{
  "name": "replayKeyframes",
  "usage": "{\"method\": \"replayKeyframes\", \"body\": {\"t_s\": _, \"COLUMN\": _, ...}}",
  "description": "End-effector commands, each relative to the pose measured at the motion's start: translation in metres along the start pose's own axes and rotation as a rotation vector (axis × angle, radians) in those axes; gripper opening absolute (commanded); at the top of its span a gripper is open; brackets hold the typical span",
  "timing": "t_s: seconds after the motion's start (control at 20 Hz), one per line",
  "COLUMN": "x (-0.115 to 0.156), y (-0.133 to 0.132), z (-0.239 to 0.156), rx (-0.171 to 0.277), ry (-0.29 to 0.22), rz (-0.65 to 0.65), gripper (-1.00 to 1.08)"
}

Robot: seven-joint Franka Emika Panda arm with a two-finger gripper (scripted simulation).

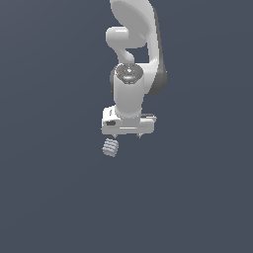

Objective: Pick up the object and move it to a goal position.

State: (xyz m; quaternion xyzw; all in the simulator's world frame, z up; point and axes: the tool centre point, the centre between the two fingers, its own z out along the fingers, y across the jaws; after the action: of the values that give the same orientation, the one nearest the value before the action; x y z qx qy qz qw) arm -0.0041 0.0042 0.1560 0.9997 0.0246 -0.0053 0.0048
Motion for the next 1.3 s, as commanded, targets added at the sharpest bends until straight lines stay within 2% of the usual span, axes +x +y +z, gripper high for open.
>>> {"method": "replayKeyframes", "body": {"t_s": 0.0, "x": 0.0, "y": 0.0, "z": 0.0, "rx": 0.0, "ry": 0.0, "rz": 0.0, "gripper": 1.0}}
{"method": "replayKeyframes", "body": {"t_s": 0.45, "x": 0.01, "y": -0.002, "z": -0.027, "rx": 0.02, "ry": 0.05, "rz": 0.01, "gripper": 1.0}}
{"method": "replayKeyframes", "body": {"t_s": 0.75, "x": 0.009, "y": 0.002, "z": -0.021, "rx": 0.02, "ry": 0.046, "rz": 0.026, "gripper": 1.0}}
{"method": "replayKeyframes", "body": {"t_s": 0.95, "x": 0.006, "y": 0.019, "z": -0.003, "rx": 0.021, "ry": 0.039, "rz": 0.091, "gripper": 1.0}}
{"method": "replayKeyframes", "body": {"t_s": 1.25, "x": -0.006, "y": 0.059, "z": 0.042, "rx": 0.018, "ry": 0.019, "rz": 0.254, "gripper": 1.0}}
